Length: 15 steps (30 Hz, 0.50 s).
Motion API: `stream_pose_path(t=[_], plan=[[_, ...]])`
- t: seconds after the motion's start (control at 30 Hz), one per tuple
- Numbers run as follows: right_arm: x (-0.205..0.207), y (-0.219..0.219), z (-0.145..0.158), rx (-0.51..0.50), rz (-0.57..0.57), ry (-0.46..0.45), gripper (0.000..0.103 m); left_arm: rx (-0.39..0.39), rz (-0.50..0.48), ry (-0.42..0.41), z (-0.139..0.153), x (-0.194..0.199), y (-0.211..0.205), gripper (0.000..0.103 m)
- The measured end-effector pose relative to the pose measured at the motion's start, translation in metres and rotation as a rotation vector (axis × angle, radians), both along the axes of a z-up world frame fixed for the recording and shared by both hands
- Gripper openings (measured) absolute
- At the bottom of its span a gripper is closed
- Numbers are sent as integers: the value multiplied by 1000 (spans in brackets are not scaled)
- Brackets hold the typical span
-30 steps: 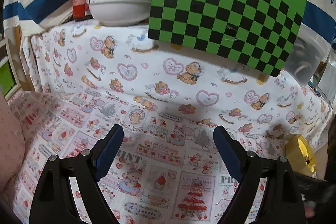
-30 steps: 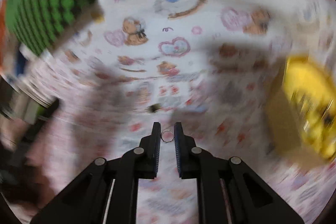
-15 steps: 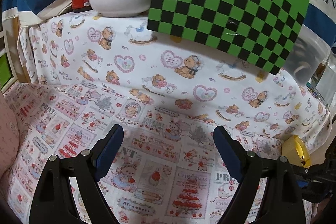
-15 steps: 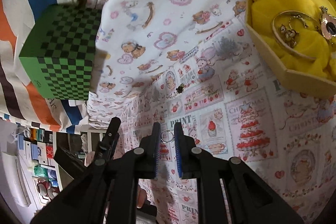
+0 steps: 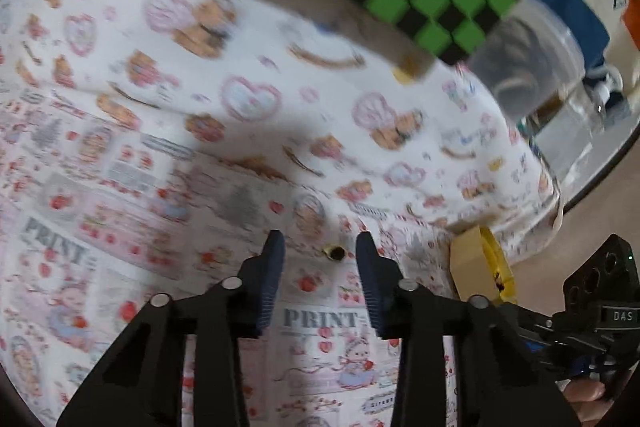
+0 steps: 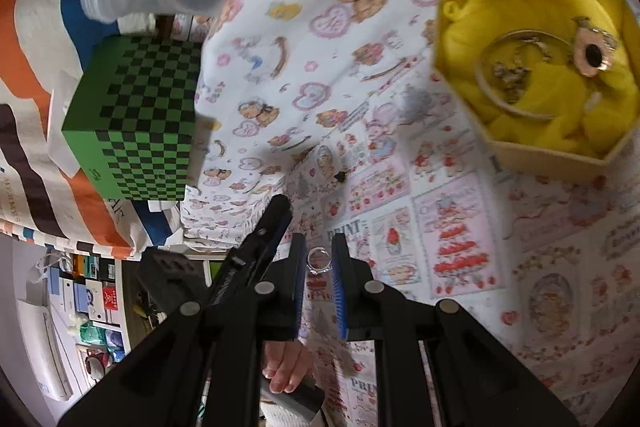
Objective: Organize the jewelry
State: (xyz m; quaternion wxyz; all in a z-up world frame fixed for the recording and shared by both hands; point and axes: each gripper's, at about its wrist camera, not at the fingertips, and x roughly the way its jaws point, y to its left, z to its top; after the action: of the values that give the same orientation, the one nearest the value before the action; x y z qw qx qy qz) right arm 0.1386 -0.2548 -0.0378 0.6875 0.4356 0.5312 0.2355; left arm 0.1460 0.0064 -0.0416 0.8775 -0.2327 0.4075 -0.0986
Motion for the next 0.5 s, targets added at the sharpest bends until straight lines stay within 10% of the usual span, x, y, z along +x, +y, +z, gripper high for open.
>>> stream_pose_path(t=[0.3,0.5], plan=[[-29,-48,-5,34,-68,-20,12,108,-53,-12,-2,3,-34,34],[-41,-55,1,-14,-16,-82,12,43,-88,29,-12,7,-36,35]])
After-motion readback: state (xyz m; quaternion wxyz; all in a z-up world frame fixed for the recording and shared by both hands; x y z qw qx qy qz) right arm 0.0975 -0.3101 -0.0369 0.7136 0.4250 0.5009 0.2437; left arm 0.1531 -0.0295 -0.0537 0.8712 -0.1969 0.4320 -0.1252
